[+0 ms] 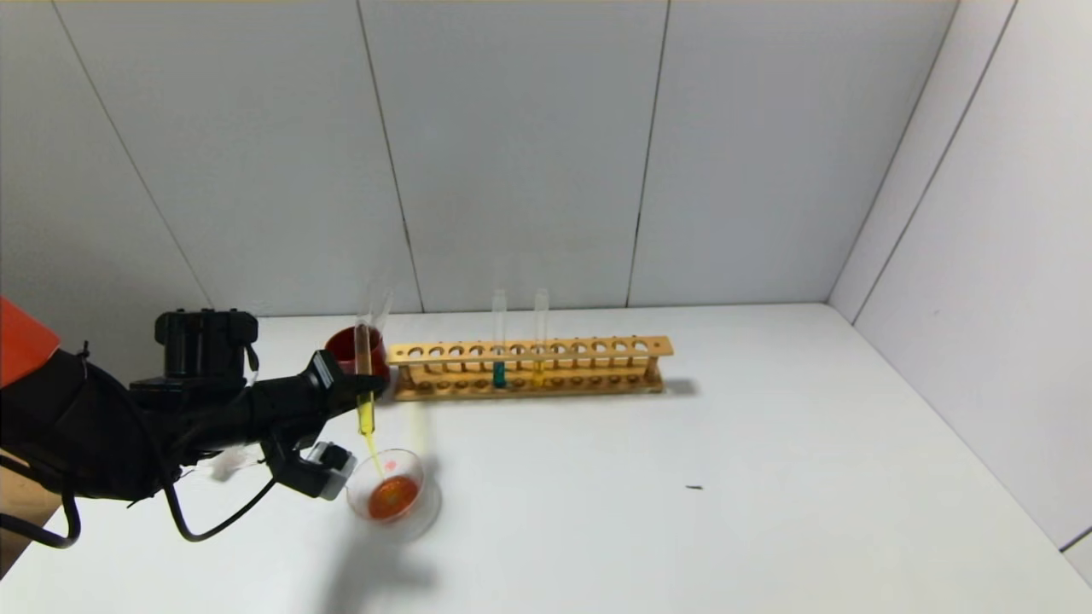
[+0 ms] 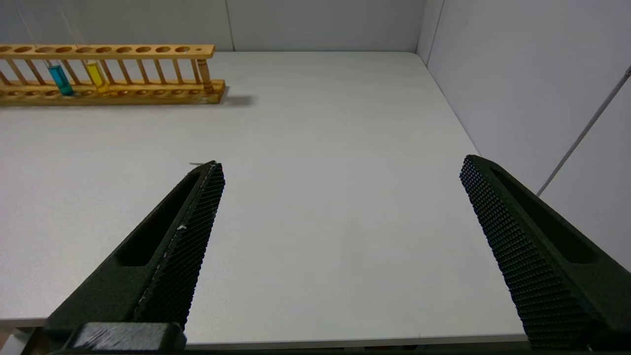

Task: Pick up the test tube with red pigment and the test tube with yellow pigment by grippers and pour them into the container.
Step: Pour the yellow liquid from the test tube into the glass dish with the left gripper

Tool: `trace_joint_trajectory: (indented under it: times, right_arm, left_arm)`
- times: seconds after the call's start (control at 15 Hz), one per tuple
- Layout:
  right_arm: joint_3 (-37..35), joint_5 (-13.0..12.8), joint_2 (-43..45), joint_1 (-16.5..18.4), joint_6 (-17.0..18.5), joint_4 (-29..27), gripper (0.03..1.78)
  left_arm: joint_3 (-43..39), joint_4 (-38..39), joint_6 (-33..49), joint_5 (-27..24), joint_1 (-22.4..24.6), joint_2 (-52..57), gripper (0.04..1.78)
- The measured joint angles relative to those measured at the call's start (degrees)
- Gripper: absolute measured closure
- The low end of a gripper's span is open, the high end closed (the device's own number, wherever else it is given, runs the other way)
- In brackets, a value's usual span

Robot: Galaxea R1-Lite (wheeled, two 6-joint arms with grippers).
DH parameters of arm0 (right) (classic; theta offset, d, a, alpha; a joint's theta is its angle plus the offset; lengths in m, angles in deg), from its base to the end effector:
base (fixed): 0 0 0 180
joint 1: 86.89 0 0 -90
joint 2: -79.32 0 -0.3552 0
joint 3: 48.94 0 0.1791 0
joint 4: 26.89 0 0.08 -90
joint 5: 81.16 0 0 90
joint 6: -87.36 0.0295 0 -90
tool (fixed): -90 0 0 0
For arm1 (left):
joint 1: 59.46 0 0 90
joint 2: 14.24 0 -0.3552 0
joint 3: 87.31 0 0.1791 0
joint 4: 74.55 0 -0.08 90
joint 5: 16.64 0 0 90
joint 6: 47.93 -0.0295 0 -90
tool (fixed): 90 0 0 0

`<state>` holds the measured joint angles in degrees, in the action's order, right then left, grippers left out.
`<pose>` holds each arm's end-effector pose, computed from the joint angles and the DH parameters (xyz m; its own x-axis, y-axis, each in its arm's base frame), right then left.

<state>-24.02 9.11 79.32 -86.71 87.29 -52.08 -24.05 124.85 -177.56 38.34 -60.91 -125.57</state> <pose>-0.0833 0.0004 0.0749 1.0000 0.0016 -0.0047 -0.0016 1.0000 -0.0012 0.3397 -0.0255 0.1477 0.7038 -0.5919 -0.3929 0.0351 -0.5234 0.8514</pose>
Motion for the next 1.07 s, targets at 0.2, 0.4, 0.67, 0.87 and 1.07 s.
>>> trace_joint_trajectory:
  times: [0.2,0.4,0.67,0.87,1.07]
  right_arm:
    - [0.0,0.0,0.0,0.0,0.0,0.0,0.06]
    - [0.0,0.0,0.0,0.0,0.0,0.0,0.06]
    - [0.0,0.0,0.0,0.0,0.0,0.0,0.06]
    - [0.0,0.0,0.0,0.0,0.0,0.0,0.06]
    - [0.0,0.0,0.0,0.0,0.0,0.0,0.06]
  left_arm:
    - [-0.3,2.8,-0.5,0.0,0.0,-0.1,1.50]
    - [-0.7,5.4,-0.7,-0.1,0.1,-0.1,1.50]
    - [-0.8,5.5,-4.1,-0.6,0.2,0.7,1.50]
    - [-1.5,5.5,-4.8,-1.3,0.2,2.0,1.50]
    - [-1.5,6.6,-7.0,-3.2,0.2,3.1,1.50]
